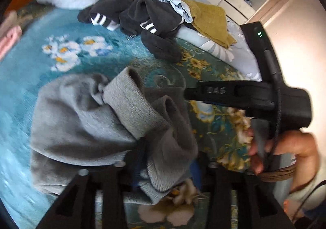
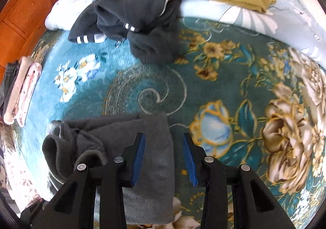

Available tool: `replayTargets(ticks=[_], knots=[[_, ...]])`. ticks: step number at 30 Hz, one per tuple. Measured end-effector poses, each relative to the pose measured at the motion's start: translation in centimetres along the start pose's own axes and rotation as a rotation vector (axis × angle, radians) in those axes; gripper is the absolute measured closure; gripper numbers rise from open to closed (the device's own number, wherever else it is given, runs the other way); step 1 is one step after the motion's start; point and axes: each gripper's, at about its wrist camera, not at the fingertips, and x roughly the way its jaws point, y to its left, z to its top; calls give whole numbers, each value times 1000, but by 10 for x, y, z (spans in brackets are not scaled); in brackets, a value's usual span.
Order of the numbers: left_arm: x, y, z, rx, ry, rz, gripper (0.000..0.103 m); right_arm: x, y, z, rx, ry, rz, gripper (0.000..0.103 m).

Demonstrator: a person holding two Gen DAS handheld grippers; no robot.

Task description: Fold clothes

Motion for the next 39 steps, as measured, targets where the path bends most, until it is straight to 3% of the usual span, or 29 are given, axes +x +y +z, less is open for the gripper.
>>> replayTargets(ticks=[2, 4, 10, 13, 15, 22, 29, 31, 32, 33, 34, 37, 39], knots=[[-6, 8, -1, -56, -4, -68, 39, 4, 4, 0, -9, 12, 17, 64], [-16, 21, -3, -116, -30, -87, 39, 5, 7, 1, -15, 12, 32, 64], [-50, 106, -31, -464, -160, -36, 39, -6, 3, 12, 7, -27, 64, 64], [-65, 148, -46, -636, -218, -12, 41, -13, 13, 10, -44, -8, 120, 64], [-60, 166, -62, -733, -209, -51, 41, -18, 24, 3, -108, 21, 173, 64], [-52, 172, -69, -764, -173, -84, 41, -23, 60, -22, -224, 100, 368, 64], [-53, 196, -82, -885, -219, -209, 41, -4, 93, -25, -266, 116, 364, 64], [-57, 193, -80, -868, -230, -212, 41, -2, 99, -23, -249, 118, 369, 74], [-60, 191, -78, -856, -240, -222, 41, -2, 103, -22, -249, 123, 359, 96], [-62, 190, -76, -847, -256, -244, 41, -4, 106, -21, -242, 131, 349, 98], [-64, 189, -74, -837, -272, -267, 41, -9, 108, -21, -223, 142, 371, 98], [-73, 186, -71, -809, -320, -332, 41, -35, 105, -17, -166, 156, 547, 98], [-72, 185, -70, -802, -309, -327, 40, -53, 98, -14, -133, 147, 643, 99]])
